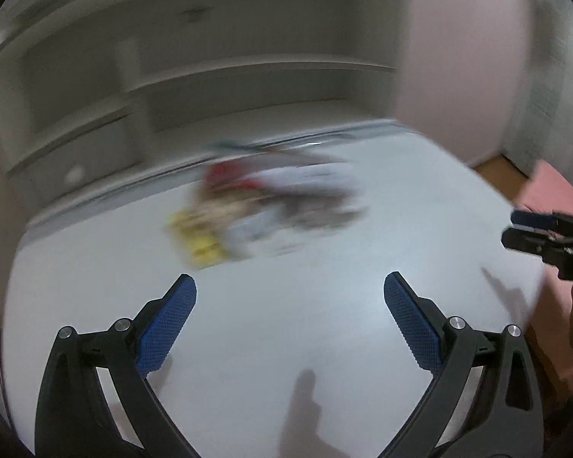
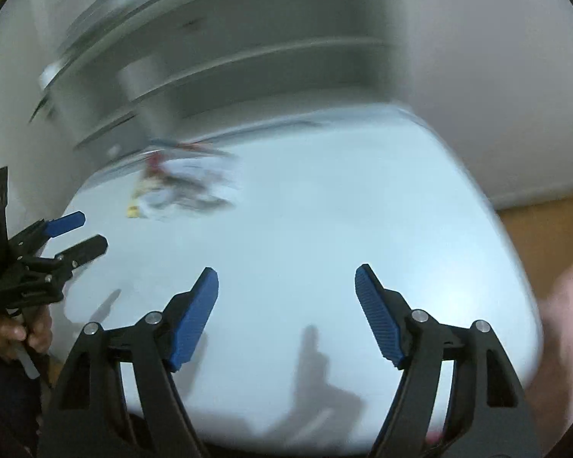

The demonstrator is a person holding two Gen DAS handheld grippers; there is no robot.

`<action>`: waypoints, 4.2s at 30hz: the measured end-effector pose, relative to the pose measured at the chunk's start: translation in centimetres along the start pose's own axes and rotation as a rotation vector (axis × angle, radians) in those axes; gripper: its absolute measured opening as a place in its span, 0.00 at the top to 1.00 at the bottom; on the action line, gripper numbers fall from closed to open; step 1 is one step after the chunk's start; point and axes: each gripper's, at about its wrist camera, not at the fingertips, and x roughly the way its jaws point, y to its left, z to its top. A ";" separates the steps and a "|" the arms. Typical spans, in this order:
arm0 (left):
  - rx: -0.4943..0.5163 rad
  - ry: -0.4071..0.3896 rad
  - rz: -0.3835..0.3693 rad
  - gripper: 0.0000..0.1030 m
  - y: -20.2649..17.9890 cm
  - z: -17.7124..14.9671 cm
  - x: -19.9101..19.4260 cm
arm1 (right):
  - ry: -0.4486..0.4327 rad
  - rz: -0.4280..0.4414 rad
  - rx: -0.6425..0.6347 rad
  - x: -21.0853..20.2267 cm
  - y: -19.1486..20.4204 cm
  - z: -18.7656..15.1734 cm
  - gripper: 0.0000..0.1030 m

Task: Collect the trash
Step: 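Grasp the yellow tube with the left tool while the right grasps the printed wrapper, then carry the yellow tube and printed wrapper to the bin and release both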

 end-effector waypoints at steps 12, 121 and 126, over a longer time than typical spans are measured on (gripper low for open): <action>-0.163 0.075 0.068 0.07 9.7 -1.9 1.5 | 0.104 -0.011 -0.502 12.5 12.0 9.2 0.27; 0.593 0.269 -0.613 0.82 -52.3 -7.8 8.4 | 0.145 -0.550 1.003 -14.7 -34.8 -33.3 0.35; 0.607 0.300 -0.633 0.81 -54.1 -9.1 9.6 | 0.104 -0.585 1.050 -16.0 -35.5 -33.7 0.35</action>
